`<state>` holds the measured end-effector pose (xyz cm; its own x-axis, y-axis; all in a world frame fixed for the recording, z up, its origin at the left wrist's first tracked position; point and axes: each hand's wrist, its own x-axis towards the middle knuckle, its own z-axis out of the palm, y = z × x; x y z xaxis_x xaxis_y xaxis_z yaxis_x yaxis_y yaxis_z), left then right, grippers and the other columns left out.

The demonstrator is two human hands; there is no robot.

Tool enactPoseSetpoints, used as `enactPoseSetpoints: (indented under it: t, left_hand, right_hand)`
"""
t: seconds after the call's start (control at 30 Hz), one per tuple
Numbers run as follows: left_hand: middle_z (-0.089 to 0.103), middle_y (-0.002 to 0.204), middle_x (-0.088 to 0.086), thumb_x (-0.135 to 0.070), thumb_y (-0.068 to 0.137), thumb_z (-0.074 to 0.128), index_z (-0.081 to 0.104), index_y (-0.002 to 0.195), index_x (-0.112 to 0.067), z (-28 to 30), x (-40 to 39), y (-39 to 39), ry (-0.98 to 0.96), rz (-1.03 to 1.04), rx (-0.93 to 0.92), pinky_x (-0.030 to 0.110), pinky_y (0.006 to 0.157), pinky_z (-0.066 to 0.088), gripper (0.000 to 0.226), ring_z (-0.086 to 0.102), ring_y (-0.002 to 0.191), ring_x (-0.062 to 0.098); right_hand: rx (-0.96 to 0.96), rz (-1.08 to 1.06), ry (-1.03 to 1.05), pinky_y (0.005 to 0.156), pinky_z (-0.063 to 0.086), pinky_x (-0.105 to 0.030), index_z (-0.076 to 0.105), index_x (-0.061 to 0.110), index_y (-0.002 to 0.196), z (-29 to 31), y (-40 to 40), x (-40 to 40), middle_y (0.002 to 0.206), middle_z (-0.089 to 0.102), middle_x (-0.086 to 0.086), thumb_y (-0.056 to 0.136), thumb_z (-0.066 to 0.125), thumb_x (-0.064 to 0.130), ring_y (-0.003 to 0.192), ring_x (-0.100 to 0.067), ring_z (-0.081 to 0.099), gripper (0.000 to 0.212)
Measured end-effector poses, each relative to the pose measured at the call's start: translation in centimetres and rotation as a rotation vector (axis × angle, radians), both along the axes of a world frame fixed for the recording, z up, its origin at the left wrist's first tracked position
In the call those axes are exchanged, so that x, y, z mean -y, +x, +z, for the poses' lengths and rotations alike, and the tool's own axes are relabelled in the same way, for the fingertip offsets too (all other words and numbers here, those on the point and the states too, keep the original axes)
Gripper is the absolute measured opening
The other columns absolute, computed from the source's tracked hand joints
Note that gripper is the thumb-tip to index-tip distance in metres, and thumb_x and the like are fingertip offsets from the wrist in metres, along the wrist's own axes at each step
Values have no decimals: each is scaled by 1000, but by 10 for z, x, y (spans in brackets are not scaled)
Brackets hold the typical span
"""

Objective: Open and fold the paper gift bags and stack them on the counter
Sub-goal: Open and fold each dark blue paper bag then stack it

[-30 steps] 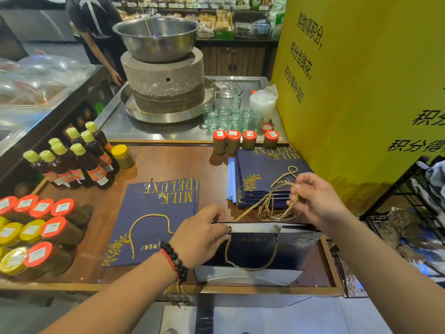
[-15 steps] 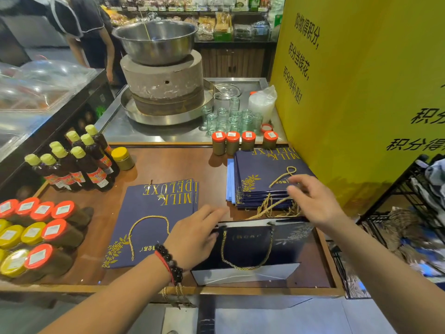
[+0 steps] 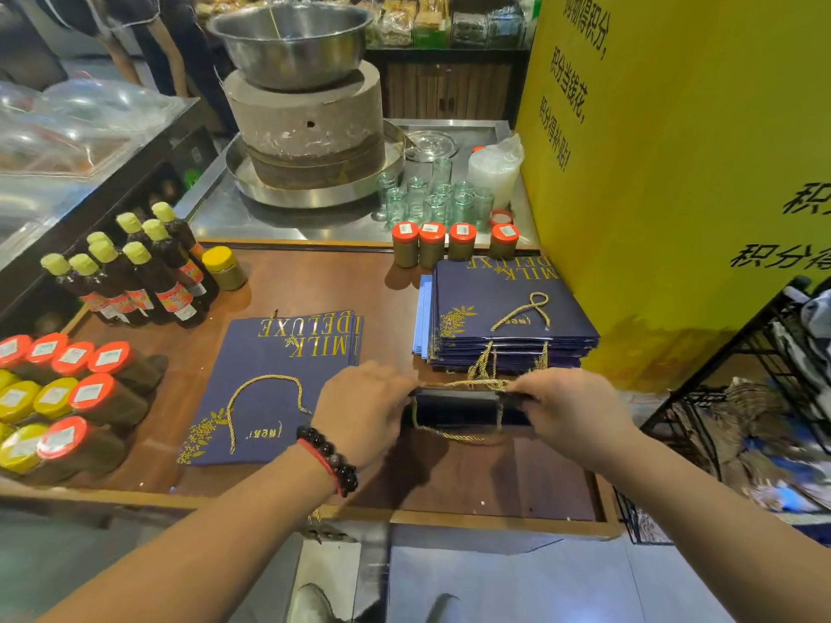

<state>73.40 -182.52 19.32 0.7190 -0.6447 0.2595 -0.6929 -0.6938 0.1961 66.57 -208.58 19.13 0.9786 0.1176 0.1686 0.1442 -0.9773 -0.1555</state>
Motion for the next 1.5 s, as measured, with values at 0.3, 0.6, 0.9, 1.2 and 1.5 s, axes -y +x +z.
enactPoseSetpoints:
  t: [0.3,0.6,0.9,1.2,1.5]
  left_hand:
    - [65,93,-11,-18,51,80,60,107,-27,-162,-13,-66,112,-113,-274,26,62,55,60,62,83,16]
    - [65,114,-1,-10,46,82,57,123,-19,-247,-14,-71,273,46,-435,37,76,53,82,59,101,24]
    - [48,142,15,-31,60,57,42,137,-8,-277,-16,-124,331,-23,-531,41,113,11,81,43,133,31]
    - [42,149,4,-29,61,58,13,153,-32,-286,-46,-102,329,-96,-514,37,113,9,102,32,137,24]
    - [45,147,8,-28,78,38,33,146,-25,-280,-79,-97,366,-23,-570,32,113,5,69,30,136,22]
  right_hand:
    - [-238,98,93,50,43,-28,64,28,80,-149,-69,-12,79,61,14,54,67,14,70,-18,60,30]
    - [-404,-179,110,77,49,-33,63,23,118,-243,-84,-62,115,60,2,55,76,4,99,-23,61,68]
    - [-603,-71,59,108,24,-50,54,7,137,-261,-100,-141,146,48,-10,73,37,34,136,-25,46,72]
    - [-604,-14,-53,113,21,-45,41,14,146,-261,-108,-112,154,39,-4,64,66,23,140,-20,39,86]
    - [-758,-157,-163,116,-7,-42,-3,26,155,-256,-134,-66,154,-27,8,85,62,25,147,-16,-13,96]
